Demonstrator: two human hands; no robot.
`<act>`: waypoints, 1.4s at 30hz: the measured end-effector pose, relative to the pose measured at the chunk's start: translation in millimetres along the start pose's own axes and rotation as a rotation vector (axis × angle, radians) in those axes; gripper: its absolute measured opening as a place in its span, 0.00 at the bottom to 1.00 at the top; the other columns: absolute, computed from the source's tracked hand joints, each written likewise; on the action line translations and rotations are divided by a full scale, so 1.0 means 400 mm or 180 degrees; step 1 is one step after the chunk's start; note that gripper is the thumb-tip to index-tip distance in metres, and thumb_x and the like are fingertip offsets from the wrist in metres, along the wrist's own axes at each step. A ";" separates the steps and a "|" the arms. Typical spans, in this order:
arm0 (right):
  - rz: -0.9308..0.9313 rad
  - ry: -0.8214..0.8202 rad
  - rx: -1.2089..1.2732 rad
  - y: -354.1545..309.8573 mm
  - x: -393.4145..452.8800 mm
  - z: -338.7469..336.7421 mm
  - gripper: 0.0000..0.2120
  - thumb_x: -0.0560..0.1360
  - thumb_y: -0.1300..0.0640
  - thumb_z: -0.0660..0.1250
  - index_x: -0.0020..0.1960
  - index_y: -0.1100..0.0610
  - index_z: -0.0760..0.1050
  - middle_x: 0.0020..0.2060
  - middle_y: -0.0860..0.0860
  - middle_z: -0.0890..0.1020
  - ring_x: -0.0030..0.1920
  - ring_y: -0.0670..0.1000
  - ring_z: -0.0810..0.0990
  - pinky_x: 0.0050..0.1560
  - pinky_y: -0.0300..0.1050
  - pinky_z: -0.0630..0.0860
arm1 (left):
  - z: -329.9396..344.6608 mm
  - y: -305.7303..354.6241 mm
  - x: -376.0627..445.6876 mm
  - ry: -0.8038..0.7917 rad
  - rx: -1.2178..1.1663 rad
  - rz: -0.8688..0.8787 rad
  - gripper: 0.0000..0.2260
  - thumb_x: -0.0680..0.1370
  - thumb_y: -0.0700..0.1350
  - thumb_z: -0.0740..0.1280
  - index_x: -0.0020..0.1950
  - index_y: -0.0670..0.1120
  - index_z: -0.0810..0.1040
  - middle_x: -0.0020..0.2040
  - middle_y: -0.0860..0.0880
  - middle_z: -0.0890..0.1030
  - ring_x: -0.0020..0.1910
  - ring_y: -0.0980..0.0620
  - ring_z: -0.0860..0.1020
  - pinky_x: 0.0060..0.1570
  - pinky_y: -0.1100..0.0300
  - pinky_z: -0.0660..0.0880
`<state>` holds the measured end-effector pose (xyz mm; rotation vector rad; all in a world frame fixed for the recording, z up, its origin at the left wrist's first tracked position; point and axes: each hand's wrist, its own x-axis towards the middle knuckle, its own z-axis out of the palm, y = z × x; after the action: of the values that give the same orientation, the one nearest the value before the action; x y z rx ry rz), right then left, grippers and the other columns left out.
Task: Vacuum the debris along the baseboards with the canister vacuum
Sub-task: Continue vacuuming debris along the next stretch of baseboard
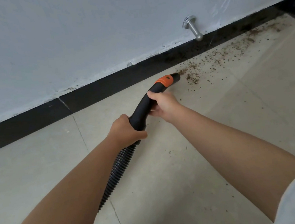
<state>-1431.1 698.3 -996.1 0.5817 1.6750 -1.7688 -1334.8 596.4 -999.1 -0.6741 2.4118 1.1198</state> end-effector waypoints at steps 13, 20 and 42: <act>0.0407 -0.0613 0.0163 0.196 -0.163 0.325 0.24 0.73 0.64 0.69 0.66 0.65 0.66 0.58 0.61 0.77 0.54 0.60 0.80 0.50 0.54 0.80 | -0.243 -0.326 -0.185 0.0017 0.0286 -0.0458 0.22 0.66 0.40 0.76 0.54 0.47 0.70 0.45 0.49 0.76 0.41 0.53 0.75 0.38 0.63 0.70; 0.0833 -0.0915 0.0364 0.330 -0.260 0.427 0.22 0.74 0.66 0.67 0.66 0.65 0.66 0.58 0.61 0.77 0.55 0.59 0.79 0.48 0.52 0.79 | -0.321 -0.485 -0.287 -0.0106 0.0609 -0.0750 0.21 0.65 0.39 0.74 0.54 0.50 0.71 0.47 0.49 0.77 0.44 0.51 0.75 0.40 0.61 0.70; 0.0320 -0.0234 0.0496 0.188 -0.168 0.157 0.14 0.77 0.61 0.65 0.62 0.63 0.69 0.57 0.61 0.78 0.49 0.56 0.78 0.48 0.48 0.76 | -0.165 -0.199 -0.142 -0.0299 0.0879 -0.0132 0.20 0.66 0.44 0.74 0.54 0.44 0.70 0.46 0.47 0.76 0.46 0.47 0.77 0.49 0.54 0.77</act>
<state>-1324.7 645.8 -997.2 0.6501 1.4424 -1.8357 -1253.0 514.2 -976.3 -0.5642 2.3983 0.7637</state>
